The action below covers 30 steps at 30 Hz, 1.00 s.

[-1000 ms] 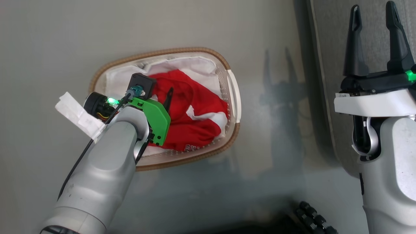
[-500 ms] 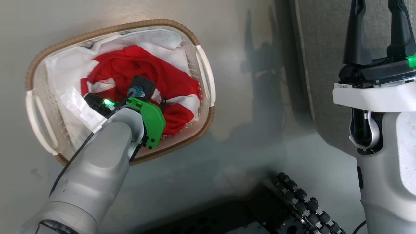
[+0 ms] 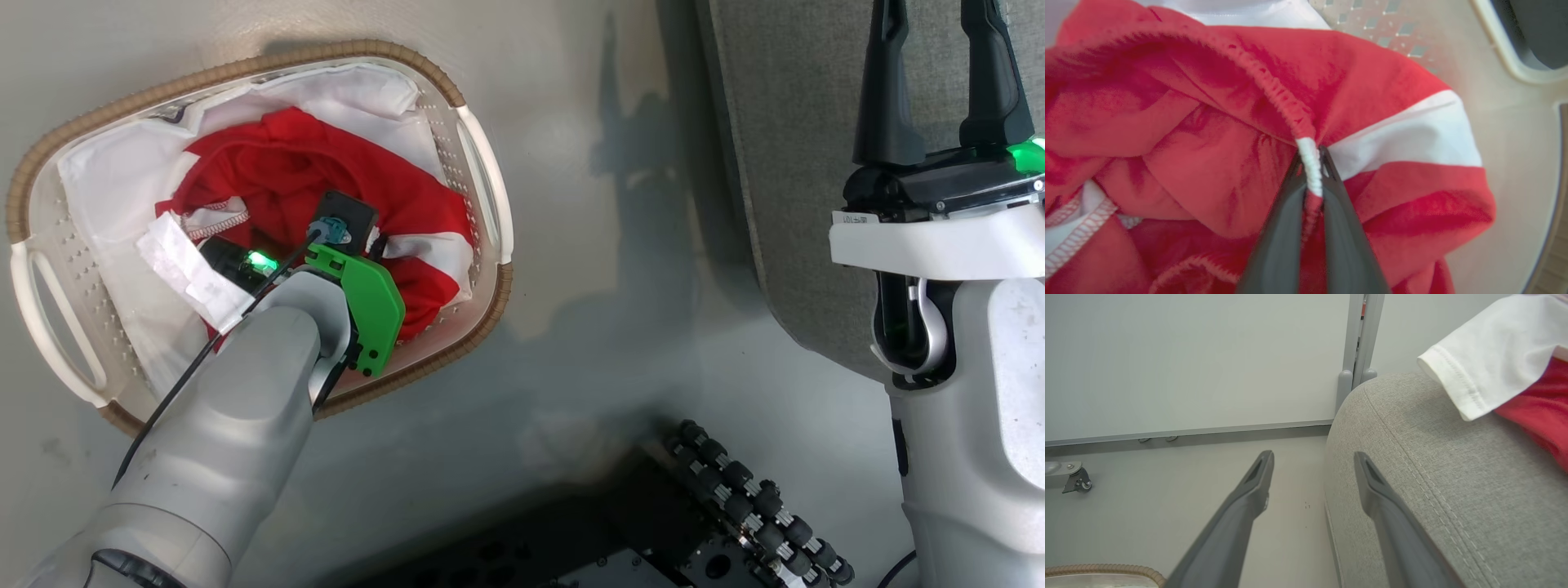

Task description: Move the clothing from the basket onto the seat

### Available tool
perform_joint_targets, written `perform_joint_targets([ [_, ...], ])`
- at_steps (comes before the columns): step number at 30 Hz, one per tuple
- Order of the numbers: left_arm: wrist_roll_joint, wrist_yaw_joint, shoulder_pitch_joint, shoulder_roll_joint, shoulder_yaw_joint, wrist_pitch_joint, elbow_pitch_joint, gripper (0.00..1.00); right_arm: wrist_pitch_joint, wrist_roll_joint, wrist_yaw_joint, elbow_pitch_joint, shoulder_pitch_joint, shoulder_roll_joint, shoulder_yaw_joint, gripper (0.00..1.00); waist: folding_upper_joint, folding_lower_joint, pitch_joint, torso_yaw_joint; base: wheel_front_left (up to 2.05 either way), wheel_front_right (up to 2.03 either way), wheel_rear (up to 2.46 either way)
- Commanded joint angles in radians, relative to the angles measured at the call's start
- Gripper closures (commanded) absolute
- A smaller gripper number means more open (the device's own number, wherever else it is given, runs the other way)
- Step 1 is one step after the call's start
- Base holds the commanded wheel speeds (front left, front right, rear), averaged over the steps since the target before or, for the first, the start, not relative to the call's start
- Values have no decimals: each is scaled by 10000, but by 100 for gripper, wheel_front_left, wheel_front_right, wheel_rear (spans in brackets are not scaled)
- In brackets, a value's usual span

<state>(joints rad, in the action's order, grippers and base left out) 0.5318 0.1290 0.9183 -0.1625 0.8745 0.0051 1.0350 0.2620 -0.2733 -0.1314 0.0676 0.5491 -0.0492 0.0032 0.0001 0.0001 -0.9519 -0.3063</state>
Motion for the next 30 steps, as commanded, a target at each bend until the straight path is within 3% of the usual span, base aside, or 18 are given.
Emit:
perform_joint_targets([
  [1,111,24,189,-49,37,-147,-78,100,46,6,14,-76,68,-24,-46,0,-1,-1,167,109,0,0,0],
  [15,1030,25,-251,158,515,-1574,-914,100,46,582,14,-843,-473,-32,-187,0,-1,-1,2029,1192,0,0,0],
  [30,1857,25,-456,308,1460,-2191,-2629,100,45,1266,14,-2296,-2153,-32,-702,0,-1,-1,5900,2250,0,0,0],
])
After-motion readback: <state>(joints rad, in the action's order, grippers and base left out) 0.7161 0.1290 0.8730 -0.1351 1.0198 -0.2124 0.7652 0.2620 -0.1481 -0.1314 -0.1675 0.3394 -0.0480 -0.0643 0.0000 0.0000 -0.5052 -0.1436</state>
